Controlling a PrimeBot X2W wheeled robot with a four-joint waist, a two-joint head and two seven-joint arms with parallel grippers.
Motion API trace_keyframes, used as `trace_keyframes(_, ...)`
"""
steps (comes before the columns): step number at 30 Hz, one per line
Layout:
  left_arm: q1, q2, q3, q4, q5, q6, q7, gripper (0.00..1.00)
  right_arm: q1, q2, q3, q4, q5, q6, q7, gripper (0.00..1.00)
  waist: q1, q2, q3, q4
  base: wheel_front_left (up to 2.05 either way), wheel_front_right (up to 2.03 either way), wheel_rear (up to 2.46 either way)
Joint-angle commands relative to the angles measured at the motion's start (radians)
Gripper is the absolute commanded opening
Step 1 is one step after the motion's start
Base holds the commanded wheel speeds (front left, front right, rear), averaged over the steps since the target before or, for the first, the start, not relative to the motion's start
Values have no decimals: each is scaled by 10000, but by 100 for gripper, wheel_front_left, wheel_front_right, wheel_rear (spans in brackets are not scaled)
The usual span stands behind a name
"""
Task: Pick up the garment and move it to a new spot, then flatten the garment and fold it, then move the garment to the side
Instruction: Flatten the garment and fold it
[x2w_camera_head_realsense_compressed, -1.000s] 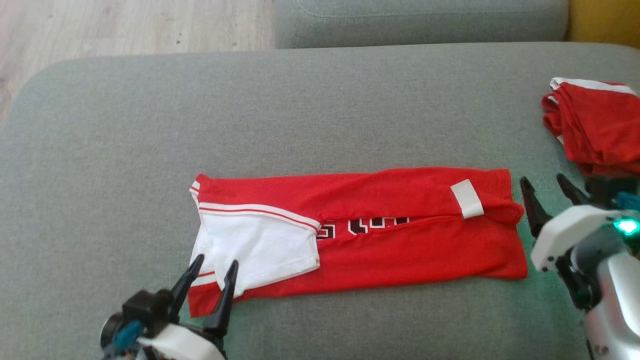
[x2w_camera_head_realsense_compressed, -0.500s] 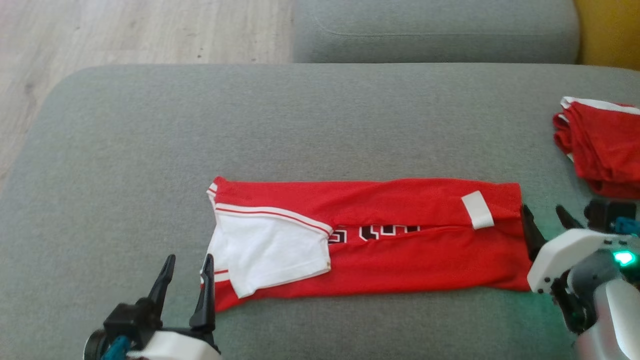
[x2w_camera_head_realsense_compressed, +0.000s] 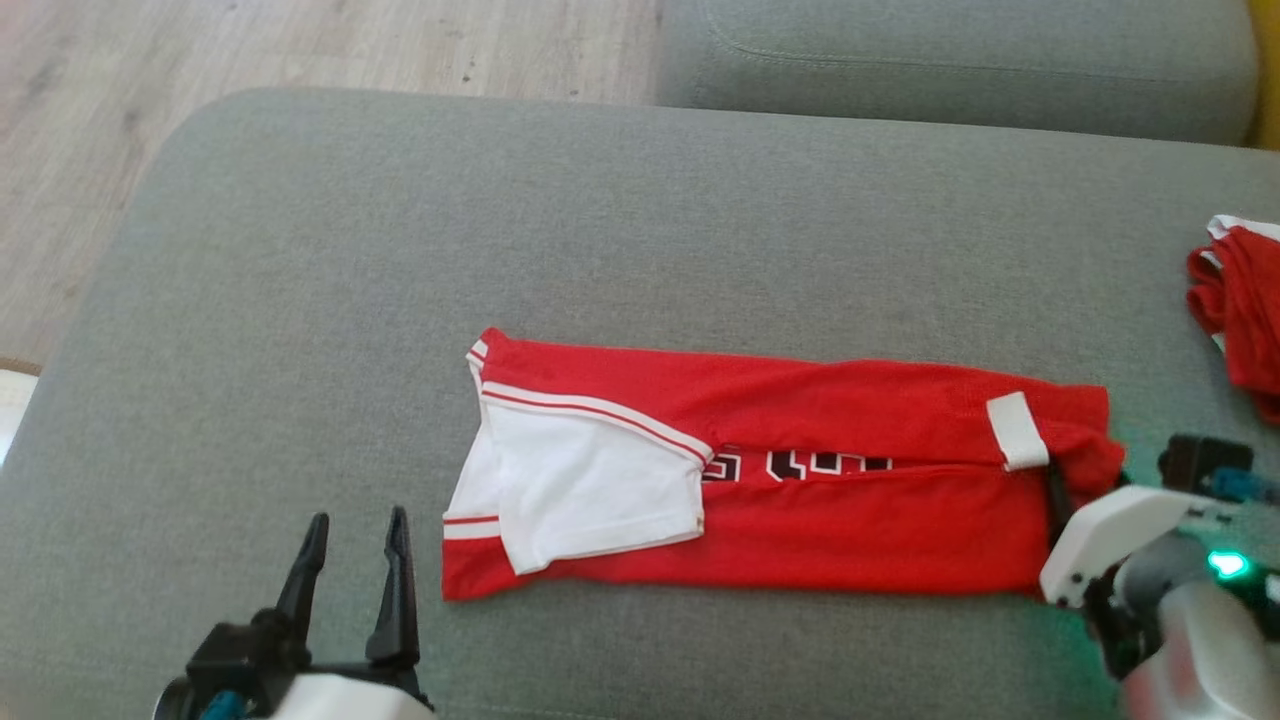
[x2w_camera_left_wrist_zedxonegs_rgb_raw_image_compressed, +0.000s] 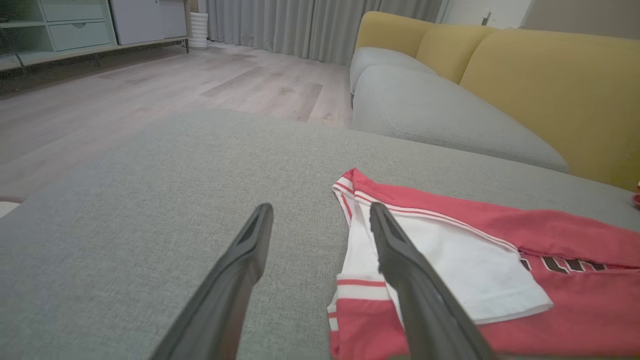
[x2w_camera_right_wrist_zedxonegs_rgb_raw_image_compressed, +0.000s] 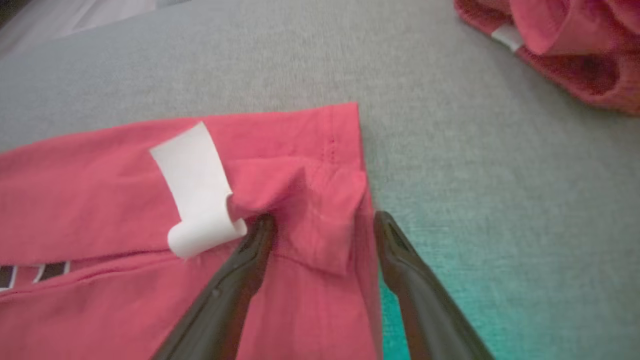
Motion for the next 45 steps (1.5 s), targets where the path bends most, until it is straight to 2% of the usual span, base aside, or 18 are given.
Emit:
trace_keyframes(1, -202, 173, 461, -310, 110, 52, -131, 100, -372, -8, 151, -167, -77, -7, -175, 100, -1, -1, 10, 30, 0, 0, 0)
trace_keyframes(3, -158, 199, 494, -339, 99, 63, -134, 100, -395, 35, 122, 124, -127, -7, -315, 100, -1, -1, 3, 50, 0, 0, 0)
trace_keyframes(5, -123, 219, 541, -352, 85, 83, -137, 100, -431, 74, 157, 359, -172, -7, -493, 72, -1, -1, -1, 38, 0, 0, 0)
trace_keyframes(6, -102, 226, 569, -361, 77, 97, -138, 100, -457, 93, 204, 467, -186, -7, -584, 49, -1, -1, -1, 14, 0, 0, 0)
trace_keyframes(7, -87, 239, 605, -355, 61, 98, -140, 100, -494, 112, 266, 572, -182, -7, -688, 42, -1, -1, 4, -14, 0, 0, 0)
trace_keyframes(9, -70, 253, 675, -332, 40, 89, -145, 100, -593, 149, 378, 780, -98, -7, -912, 18, -1, -1, 13, -82, 0, 0, 0)
trace_keyframes(11, -56, 235, 686, -382, 69, 140, -147, 100, -699, 174, 479, 969, -10, -7, -1158, 0, -1, -1, 22, -147, 0, 0, 0)
trace_keyframes(20, -47, 214, 629, -400, 91, 162, -146, 100, -1156, -29, 651, 1259, 357, -7, -2298, 0, -1, -1, -9, -471, 0, 0, 0)
trace_keyframes(30, -23, 113, 494, -205, 67, 93, -149, 100, -1118, -834, 455, 321, 779, -7, -2510, 0, -1, -1, -271, -838, 0, 0, 0)
trace_keyframes(35, -16, 94, 449, -159, 50, 73, -147, 100, -1009, -662, 831, -505, 1108, -7, -2301, 0, -1, -1, -375, -917, 0, 0, 0)
trace_keyframes(45, -118, 141, 326, -186, 58, -1, -67, 100, -69, 133, 2977, -3175, 2249, -7, -1105, 0, -1, -1, -538, -646, 0, 0, 0)
